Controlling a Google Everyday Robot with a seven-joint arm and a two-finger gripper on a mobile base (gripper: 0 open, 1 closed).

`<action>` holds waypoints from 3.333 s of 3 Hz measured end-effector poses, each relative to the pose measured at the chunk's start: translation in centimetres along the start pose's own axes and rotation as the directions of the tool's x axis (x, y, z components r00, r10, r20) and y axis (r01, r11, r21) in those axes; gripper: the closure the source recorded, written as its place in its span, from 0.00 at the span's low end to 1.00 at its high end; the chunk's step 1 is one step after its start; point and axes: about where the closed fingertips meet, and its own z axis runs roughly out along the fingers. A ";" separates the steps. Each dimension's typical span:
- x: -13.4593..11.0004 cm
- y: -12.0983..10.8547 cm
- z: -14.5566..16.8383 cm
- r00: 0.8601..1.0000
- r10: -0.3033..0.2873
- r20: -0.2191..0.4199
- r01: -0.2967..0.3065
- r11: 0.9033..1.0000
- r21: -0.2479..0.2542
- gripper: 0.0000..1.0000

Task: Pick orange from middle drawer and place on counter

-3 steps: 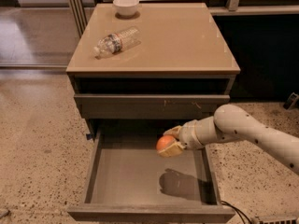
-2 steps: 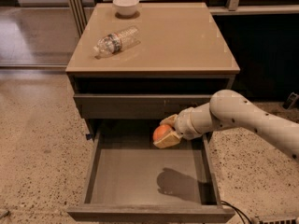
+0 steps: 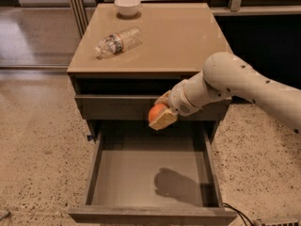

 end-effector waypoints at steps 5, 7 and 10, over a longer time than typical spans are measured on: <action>-9.3 -10.8 -14.3 0.966 -0.068 0.251 0.060 0.997 0.038 1.00; -13.7 -16.1 -15.7 0.960 -0.130 0.247 0.110 0.990 0.094 1.00; -13.8 -18.8 -4.5 0.971 -0.238 -0.010 0.238 0.971 -0.012 1.00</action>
Offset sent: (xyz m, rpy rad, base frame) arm 0.0479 -0.0320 0.0786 0.1329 0.0060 0.0253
